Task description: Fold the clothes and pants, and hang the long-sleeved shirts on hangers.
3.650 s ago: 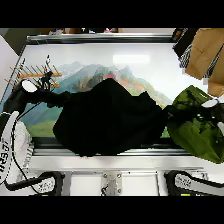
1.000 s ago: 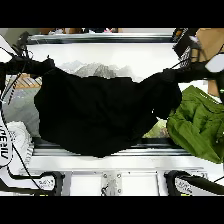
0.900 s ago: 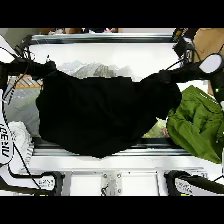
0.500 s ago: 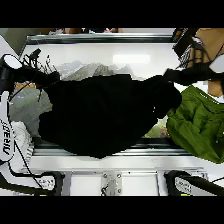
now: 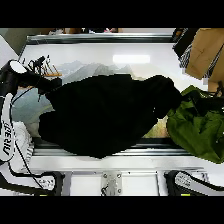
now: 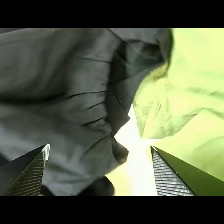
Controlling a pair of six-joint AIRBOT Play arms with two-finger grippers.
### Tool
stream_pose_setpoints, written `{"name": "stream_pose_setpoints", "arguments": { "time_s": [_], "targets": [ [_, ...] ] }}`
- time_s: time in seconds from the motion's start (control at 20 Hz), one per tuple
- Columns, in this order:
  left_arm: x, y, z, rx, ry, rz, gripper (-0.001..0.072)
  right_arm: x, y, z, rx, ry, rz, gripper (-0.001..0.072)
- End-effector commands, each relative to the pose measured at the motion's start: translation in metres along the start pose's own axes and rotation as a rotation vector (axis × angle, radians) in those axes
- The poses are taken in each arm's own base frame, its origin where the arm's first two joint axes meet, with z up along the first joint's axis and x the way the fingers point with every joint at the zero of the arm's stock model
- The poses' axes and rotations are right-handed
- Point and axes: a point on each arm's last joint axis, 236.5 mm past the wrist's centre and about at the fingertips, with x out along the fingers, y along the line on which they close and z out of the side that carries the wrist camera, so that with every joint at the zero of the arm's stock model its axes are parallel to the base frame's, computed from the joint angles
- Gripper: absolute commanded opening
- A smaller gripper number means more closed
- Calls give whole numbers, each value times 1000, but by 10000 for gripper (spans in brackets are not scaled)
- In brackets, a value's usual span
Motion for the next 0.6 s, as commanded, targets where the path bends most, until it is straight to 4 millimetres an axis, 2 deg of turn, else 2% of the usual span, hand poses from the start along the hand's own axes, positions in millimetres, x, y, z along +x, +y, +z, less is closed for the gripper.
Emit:
{"name": "stream_pose_setpoints", "arguments": {
  "time_s": [0.0,0.25,0.5,0.55],
  "targets": [
    [1,0,-1,1,4,-1,12,37,-12,-3,172,-1,120,707],
    [1,0,-1,1,3,-2,11,76,16,-5,228,53,292,707],
    [1,0,-1,1,4,-2,12,104,38,-22,195,97,356,702],
    [1,0,-1,1,5,-2,12,106,39,-22,174,90,351,592]
  ]
}}
